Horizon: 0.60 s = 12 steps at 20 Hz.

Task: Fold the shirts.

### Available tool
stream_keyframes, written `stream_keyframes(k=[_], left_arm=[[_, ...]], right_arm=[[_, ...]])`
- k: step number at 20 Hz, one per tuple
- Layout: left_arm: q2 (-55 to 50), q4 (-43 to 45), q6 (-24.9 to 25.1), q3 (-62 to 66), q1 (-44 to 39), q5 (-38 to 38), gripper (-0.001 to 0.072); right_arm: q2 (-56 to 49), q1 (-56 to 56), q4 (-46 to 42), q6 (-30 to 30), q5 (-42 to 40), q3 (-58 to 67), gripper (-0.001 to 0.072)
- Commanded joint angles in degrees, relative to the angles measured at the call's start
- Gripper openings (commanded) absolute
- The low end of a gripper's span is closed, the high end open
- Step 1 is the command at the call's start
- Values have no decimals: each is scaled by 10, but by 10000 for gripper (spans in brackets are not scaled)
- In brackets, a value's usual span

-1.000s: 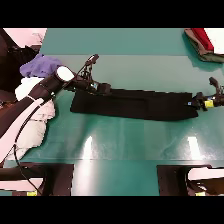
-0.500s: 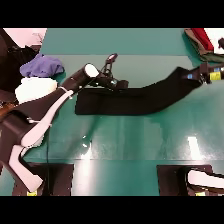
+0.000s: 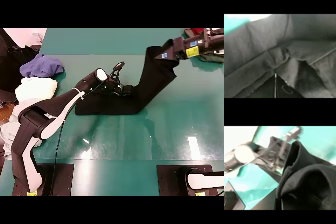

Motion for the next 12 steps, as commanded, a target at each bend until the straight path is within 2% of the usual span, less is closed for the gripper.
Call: stream_keyframes(k=[1,4,8,12], left_arm=[[-3,25,0,3,12,-37,24],[20,49,0,4,59,-94,23],[101,150,0,4,138,-145,24],[195,222,3,4,228,-184,24]], right_arm=[[-30,34,0,7,3,48,14],[-47,58,1,7,3,58,13],[-73,120,1,-7,-12,58,14],[-116,220,1,-37,-103,58,15]])
